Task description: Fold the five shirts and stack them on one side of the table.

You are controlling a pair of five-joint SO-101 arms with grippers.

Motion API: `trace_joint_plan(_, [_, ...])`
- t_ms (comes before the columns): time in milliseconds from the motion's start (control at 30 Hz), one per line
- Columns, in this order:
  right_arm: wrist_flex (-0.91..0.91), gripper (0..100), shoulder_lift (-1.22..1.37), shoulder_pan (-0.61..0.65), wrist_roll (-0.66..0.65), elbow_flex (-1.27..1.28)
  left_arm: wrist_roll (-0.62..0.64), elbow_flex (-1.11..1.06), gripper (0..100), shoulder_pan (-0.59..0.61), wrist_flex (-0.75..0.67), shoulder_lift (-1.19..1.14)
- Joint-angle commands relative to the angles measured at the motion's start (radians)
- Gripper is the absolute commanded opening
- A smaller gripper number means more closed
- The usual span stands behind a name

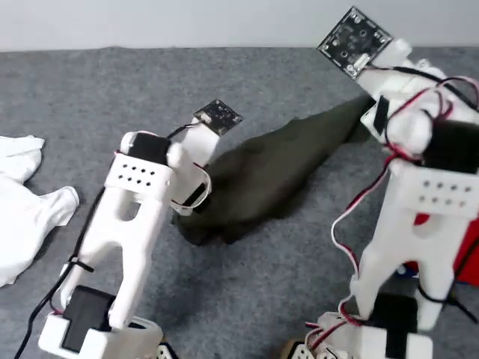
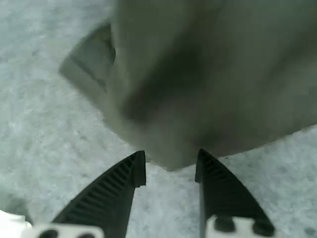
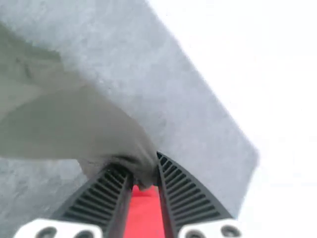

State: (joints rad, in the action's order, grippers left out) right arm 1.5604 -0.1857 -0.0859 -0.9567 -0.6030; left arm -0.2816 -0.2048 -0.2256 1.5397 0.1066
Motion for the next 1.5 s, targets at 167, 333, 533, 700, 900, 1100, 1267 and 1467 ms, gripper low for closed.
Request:
trace_joint_plan(167, [-0.246, 1.0, -0.188, 0.174, -0.063, -0.061, -0.011, 0.101, 9, 0.097, -0.021, 0.117])
trace_joint_plan(333, [-0.479, 1.0, -0.205, 0.265, -0.173, -0.061, -0.011, 0.145, 9, 0.212, -0.029, 0.238])
trace_joint_plan(533, [-0.765, 1.0, -0.199, 0.358, -0.391, -0.060, -0.011, 0.151, 9, 0.353, -0.043, 0.365])
trace_joint_plan(700, [-0.917, 1.0, -0.197, 0.489, -0.600, -0.058, -0.011, 0.150, 9, 0.442, -0.043, 0.411])
trace_joint_plan(900, [-1.013, 1.0, -0.197, 0.618, -0.736, -0.055, -0.011, 0.150, 9, 0.529, -0.043, 0.416])
trace_joint_plan(1100, [-1.024, 1.0, -0.170, 0.763, -0.829, -0.054, -0.011, 0.147, 9, 0.598, -0.043, 0.414])
trace_joint_plan(1267, [-1.127, 1.0, -0.030, 0.826, -0.862, -0.054, -0.009, 0.145, 9, 0.601, -0.040, 0.411])
trace_joint_plan(1467, [-1.283, 1.0, 0.225, 0.657, -0.859, -0.055, -0.009, 0.145, 9, 0.601, -0.034, 0.416])
